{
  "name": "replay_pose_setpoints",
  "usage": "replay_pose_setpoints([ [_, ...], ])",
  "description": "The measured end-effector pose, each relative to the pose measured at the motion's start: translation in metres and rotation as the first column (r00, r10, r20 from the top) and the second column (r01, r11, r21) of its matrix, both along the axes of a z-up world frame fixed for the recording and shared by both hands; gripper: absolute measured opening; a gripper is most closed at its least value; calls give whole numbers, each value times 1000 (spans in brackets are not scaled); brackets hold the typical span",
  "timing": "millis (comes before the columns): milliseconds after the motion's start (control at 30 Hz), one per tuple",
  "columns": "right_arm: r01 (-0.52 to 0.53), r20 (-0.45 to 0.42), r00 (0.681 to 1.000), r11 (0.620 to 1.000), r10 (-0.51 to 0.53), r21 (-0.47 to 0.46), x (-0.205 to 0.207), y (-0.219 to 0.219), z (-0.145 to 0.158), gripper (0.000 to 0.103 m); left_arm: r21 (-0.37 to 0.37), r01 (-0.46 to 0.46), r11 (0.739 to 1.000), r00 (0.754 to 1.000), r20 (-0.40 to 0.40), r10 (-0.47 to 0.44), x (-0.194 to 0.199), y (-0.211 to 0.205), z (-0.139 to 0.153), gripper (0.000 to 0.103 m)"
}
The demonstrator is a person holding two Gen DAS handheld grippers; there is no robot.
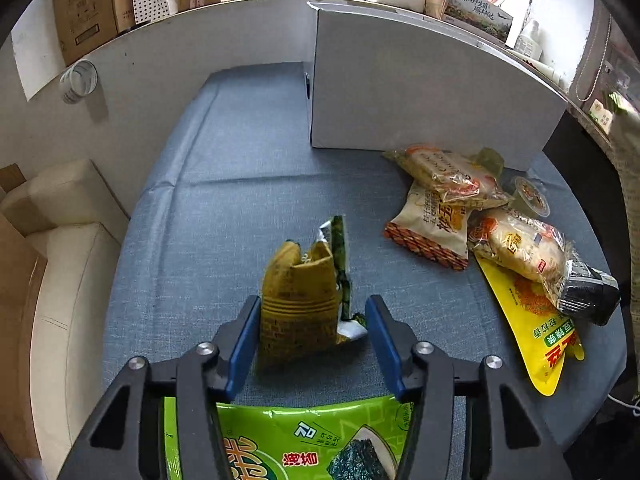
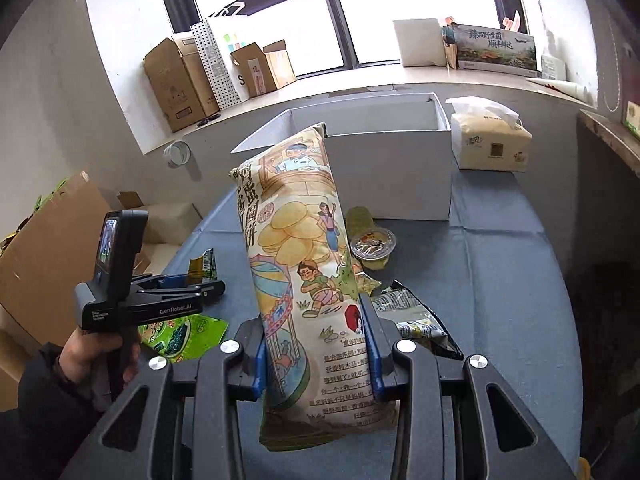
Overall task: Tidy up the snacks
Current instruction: 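Carry the chip bag into the box while the left tool carries a small olive packet there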
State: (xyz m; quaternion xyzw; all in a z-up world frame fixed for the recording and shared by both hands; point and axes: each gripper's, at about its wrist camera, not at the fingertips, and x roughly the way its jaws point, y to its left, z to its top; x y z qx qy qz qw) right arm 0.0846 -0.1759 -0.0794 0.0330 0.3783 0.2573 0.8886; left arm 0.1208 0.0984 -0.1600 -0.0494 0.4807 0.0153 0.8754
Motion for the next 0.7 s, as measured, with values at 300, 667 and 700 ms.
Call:
replay_pose_setpoints([
  [300,-24,-17,1000,1000,24,15,1,7,-8,40,2,1,1000,995,96,-1,-24,0,34,43],
  [667,19,3,1000,998,-19,66,22,-6,13,40,-12,77,997,964,255,-71,-20,-20,119,43],
  [700,26,14,1000,997,-27,67,28,-7,19,40,-10,82,997,961,264,-76,-15,-23,127,43],
])
